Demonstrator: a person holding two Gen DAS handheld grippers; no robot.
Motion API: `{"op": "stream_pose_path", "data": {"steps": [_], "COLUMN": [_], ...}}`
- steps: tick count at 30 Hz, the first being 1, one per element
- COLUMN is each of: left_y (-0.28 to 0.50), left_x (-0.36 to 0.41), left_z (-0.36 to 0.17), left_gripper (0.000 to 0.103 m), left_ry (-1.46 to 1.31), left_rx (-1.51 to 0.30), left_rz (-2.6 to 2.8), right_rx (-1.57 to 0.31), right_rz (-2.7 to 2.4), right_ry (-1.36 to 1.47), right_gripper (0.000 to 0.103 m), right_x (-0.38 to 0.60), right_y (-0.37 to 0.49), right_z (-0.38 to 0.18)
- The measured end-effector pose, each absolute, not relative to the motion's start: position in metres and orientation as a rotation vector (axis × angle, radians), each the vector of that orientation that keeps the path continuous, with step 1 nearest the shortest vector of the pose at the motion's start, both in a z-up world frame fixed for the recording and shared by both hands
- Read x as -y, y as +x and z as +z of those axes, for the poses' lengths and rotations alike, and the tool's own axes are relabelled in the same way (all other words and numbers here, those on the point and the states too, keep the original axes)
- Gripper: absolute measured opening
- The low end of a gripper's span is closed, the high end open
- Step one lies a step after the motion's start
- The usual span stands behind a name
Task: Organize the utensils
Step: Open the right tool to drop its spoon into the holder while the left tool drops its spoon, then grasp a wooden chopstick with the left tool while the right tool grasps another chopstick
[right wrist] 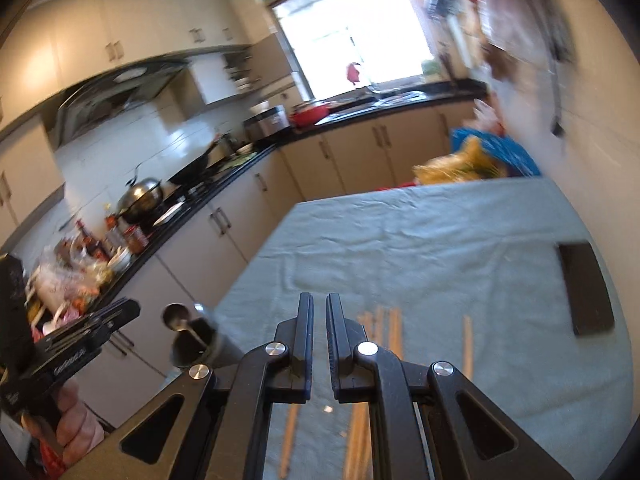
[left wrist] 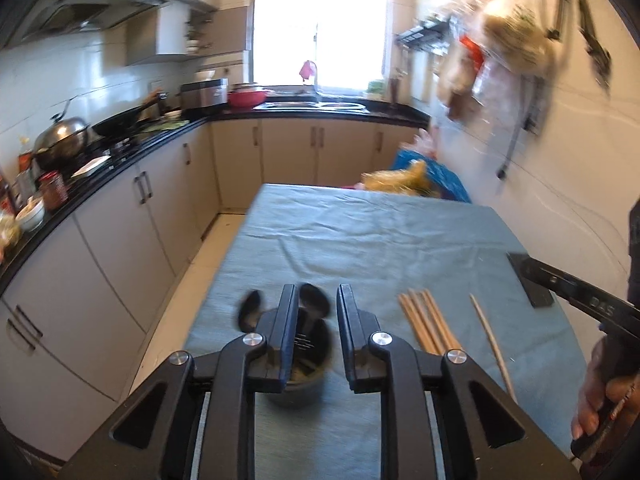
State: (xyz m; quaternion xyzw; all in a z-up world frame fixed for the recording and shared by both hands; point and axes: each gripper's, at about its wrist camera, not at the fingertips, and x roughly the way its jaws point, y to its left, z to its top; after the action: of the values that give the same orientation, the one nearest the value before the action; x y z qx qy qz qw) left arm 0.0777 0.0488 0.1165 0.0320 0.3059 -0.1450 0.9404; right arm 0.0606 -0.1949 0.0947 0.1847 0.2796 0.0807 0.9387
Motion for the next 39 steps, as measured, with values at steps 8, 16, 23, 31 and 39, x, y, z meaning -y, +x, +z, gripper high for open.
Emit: {"op": "stream_pose_path", "data": {"steps": [8, 16, 23, 31, 39], "left_y": [0.08, 0.112, 0.179, 0.234, 0.268], "left_x": [0.013, 0.068, 0.084, 0.082, 0.081], "left_z": [0.091, 0.052, 0.006, -0.015, -0.041], "left_gripper": [0.035, 0.037, 0.038, 0.038, 0.038], "left_ry": [0.124, 0.182, 0.188, 0.156, 0.151], "left_rx": [-0.747, -0.926, -1.12, -1.222, -1.292], "left_rz": [-0.347, -0.293, -0.11, 0.067, 0.17], "right_rx": [-0.616, -0.66, -0.671, -0.662, -0.659], "right_rz": [0.081, 0.026, 0.036, 0.048, 0.042], "right_ry": [0.467, 0.543, 0.549, 0.561, 0.583], "right_gripper": [0.007, 0.007, 0.009, 0.016, 0.017], "right_x": [0.246, 0.288, 0.297, 0.311, 0.329], "right_y": [0.04, 0.028, 0.015, 0.0, -0.007], "right_z": [0.063, 0.041, 0.027, 0.017, 0.015]}}
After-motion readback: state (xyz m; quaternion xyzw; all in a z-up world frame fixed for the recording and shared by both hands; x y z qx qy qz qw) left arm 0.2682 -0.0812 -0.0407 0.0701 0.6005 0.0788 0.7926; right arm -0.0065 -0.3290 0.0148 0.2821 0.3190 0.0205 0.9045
